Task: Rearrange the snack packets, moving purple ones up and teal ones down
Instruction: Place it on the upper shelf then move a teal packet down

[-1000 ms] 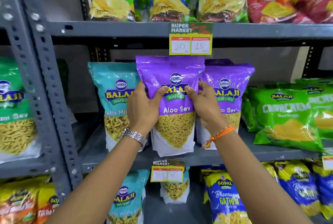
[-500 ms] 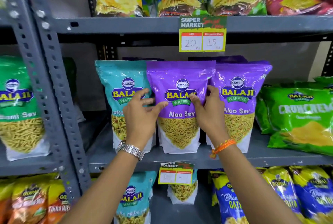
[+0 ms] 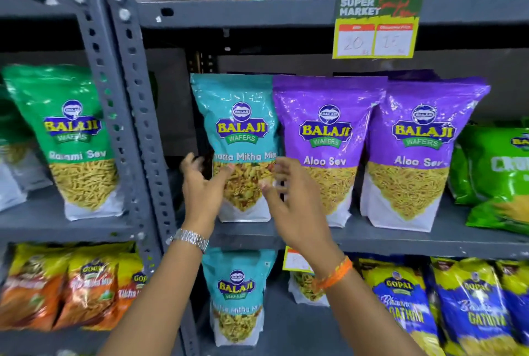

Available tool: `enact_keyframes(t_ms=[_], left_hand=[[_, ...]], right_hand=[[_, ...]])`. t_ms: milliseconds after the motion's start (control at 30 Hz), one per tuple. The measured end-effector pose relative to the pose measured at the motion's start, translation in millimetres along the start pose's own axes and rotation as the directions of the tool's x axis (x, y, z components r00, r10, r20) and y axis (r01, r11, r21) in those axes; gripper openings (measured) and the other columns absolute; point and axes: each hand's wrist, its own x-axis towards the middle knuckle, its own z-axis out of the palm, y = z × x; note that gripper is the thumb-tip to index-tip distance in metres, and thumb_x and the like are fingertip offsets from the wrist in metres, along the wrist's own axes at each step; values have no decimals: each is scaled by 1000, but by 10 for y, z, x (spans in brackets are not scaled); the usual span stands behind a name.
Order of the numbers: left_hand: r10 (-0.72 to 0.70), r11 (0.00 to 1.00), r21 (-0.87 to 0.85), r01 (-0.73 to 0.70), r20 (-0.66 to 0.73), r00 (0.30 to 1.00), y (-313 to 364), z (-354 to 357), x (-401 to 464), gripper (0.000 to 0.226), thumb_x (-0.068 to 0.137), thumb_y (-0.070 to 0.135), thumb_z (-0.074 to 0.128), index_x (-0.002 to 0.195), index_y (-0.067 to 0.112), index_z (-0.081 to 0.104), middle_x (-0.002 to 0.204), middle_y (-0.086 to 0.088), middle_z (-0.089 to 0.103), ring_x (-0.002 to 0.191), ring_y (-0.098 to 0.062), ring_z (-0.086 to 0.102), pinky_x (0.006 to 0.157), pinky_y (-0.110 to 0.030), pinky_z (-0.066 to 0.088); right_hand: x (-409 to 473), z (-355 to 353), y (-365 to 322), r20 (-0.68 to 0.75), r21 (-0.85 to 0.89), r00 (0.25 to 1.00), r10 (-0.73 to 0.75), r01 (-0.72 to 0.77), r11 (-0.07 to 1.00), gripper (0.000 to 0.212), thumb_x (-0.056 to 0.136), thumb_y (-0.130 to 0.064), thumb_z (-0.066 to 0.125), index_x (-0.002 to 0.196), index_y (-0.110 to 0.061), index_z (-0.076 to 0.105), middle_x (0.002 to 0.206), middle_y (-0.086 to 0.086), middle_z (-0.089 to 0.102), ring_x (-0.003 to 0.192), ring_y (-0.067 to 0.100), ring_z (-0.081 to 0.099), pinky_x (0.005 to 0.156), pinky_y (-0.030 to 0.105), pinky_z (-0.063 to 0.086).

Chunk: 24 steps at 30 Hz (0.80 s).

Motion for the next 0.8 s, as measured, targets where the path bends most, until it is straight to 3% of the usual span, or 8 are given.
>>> enact_keyframes(t_ms=[67,133,167,300,467,600,667,800], left_hand=[[-108,985,-122,119,96,990,-36,-16,60,90,82,29,81,154,12,30,150,-10,54,132,-22,58,112,-43,48],[-143,964,-199,178,176,974,-88,-24,118,77,85,24,79,149,9,39,143,-13,62,124,-24,66,104,-43,54],[-138,961,-209,181,206,969,-92,-29,120,71,86,21,79,147,9,44,139,-13,65,120,-23,68,101,-41,55],[-60,988,-125,95,257,964,-114,-65,85,65,84,14,81,142,11,51,118,1,73,105,-12,71,90,-29,59],[5,1000,-25,0,200,980,-125,-194,41,54,81,19,85,129,17,60,114,2,74,109,-18,72,101,-48,58],[62,991,111,-78,138,988,-96,-330,-79,79,64,56,85,131,21,62,114,6,76,105,-14,74,94,-48,62],[119,969,208,-136,91,989,-57,-353,-169,84,60,65,81,131,25,62,113,7,76,103,-17,75,89,-45,63],[261,885,396,-245,14,965,31,-340,-338,68,69,55,86,125,22,65,108,1,80,95,-23,76,76,-35,59]], right_hand=[[2,151,66,46,-34,999,21,-20,999,54,91,-23,62,139,-3,45,135,16,57,126,29,55,112,36,41],[0,249,101,33,-106,999,40,-36,994,55,91,-13,61,140,1,41,137,20,51,129,32,49,108,20,28],[-2,293,104,24,-126,999,44,-40,991,56,91,-10,61,140,2,39,138,21,48,130,33,46,106,18,25],[21,400,84,18,-160,997,81,-77,984,61,90,-9,59,144,1,32,143,20,40,135,34,40,112,31,28],[57,410,68,14,-144,991,133,-129,981,66,90,-12,61,148,0,30,144,21,45,136,35,42,118,41,32],[106,393,31,39,-155,987,154,-147,977,62,90,-33,57,143,-7,37,138,14,58,128,38,53,108,54,41],[131,363,-1,67,-162,989,130,-118,980,54,91,-36,57,138,-13,43,130,9,66,122,35,61,103,53,46],[176,267,-6,164,-112,976,146,-129,985,50,95,-26,62,139,-12,43,130,10,67,120,30,63,97,36,50]])
